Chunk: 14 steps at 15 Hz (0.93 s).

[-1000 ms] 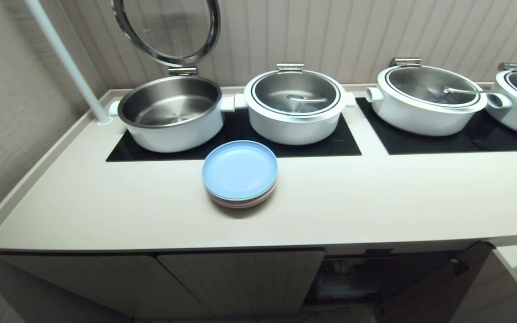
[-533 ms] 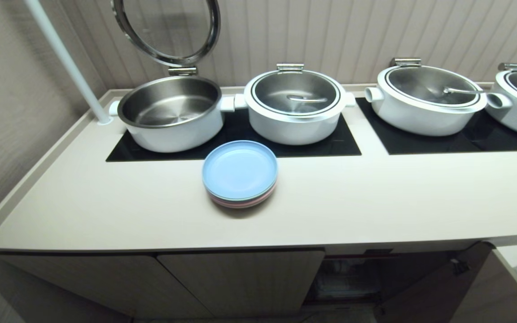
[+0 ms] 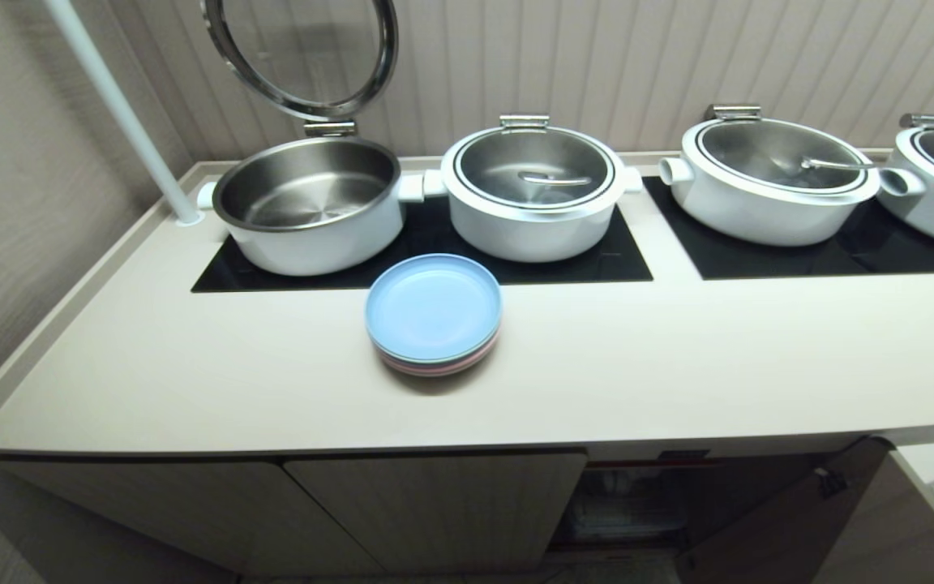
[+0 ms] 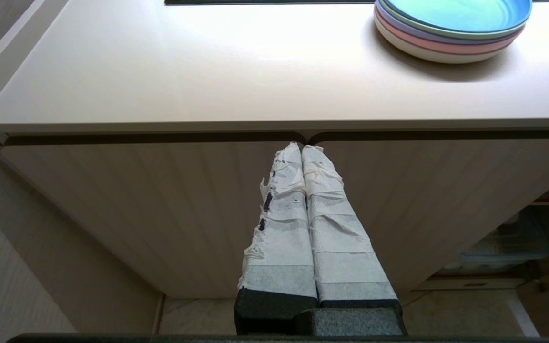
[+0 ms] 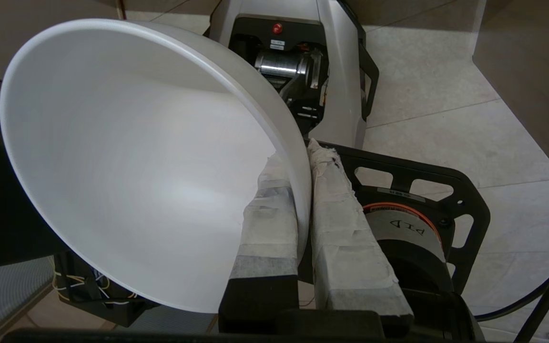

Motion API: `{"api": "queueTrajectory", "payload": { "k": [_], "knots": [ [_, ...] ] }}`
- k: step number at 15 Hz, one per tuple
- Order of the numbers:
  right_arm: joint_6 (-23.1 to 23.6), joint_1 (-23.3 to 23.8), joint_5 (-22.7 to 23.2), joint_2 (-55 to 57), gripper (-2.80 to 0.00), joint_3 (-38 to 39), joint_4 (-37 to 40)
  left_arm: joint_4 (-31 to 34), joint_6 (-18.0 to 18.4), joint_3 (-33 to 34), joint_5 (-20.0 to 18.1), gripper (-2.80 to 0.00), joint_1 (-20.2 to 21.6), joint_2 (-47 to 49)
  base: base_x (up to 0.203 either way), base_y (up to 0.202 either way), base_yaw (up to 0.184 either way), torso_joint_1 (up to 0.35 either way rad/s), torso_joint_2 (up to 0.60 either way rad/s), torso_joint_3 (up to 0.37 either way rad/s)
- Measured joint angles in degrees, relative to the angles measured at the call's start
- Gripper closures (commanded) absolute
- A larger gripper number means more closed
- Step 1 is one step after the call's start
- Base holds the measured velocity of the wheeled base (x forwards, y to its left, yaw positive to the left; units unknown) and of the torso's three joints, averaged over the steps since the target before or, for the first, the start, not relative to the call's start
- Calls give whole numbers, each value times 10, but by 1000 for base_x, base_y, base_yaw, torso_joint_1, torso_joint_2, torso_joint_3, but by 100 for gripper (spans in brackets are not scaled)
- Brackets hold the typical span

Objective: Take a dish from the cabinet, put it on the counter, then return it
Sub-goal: Put it back into the cabinet

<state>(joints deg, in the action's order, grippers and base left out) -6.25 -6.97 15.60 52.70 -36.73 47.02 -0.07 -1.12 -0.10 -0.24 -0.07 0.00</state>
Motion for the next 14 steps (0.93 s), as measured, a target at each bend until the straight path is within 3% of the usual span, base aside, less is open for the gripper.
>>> {"api": "queueTrajectory", "payload": {
  "k": [14],
  "knots": [
    [-5,-5,0,-3,0,0,0,0,0,0,0,0,0,0,0,0,0,-56,125,62]
  ]
}}
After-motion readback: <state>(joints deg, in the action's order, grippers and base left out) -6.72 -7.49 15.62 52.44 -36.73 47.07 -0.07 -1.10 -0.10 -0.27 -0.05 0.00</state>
